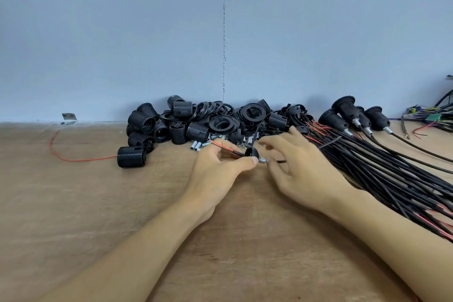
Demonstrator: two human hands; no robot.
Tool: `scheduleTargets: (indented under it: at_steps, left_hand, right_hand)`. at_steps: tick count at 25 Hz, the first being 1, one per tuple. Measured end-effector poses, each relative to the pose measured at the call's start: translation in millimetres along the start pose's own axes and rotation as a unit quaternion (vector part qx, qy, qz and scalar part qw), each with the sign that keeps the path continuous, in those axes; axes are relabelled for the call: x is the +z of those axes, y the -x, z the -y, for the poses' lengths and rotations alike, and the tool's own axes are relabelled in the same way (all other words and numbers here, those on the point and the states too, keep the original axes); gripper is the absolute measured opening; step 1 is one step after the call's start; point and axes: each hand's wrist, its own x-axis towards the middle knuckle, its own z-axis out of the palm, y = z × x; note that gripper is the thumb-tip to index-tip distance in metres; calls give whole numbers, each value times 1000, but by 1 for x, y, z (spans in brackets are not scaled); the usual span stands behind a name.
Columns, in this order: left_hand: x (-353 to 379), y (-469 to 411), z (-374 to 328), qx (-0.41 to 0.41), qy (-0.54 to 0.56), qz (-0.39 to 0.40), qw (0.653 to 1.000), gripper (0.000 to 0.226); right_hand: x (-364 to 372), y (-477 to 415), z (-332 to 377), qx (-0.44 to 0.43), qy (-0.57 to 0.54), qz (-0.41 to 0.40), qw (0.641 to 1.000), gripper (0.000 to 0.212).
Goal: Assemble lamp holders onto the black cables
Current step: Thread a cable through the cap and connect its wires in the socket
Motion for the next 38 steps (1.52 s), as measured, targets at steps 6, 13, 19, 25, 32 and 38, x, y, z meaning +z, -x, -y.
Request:
scheduleTargets:
  at_steps: [6, 13, 19, 25, 32, 38]
  left_hand:
    - [2, -2, -1, -4, 35, 8, 999, 31]
    - [-8, -10, 2, -33, 91, -42, 994, 22]
    - [-3, -5, 8, 21, -100, -19, 995, 26]
    - [-1, -4, 11, 75, -199, -1, 977, 28]
    - [6, -4, 11, 113, -233, 15, 966, 24]
    - [-2, -5, 12, 114, -213, 96, 966, 39]
  right_hand:
    - [-1, 3, -7, -9, -77, 23, 997, 20]
    - [-10, 1, -19, 39, 37, 5, 999, 31]
    - [-5, 2, -26, 77, 32, 60, 995, 33]
    - [0, 3, -25, 64, -43, 57, 995, 25]
    - [1, 1, -5, 36, -146, 21, 988, 28]
    - [7, 3, 9, 13, -129, 62, 990, 39]
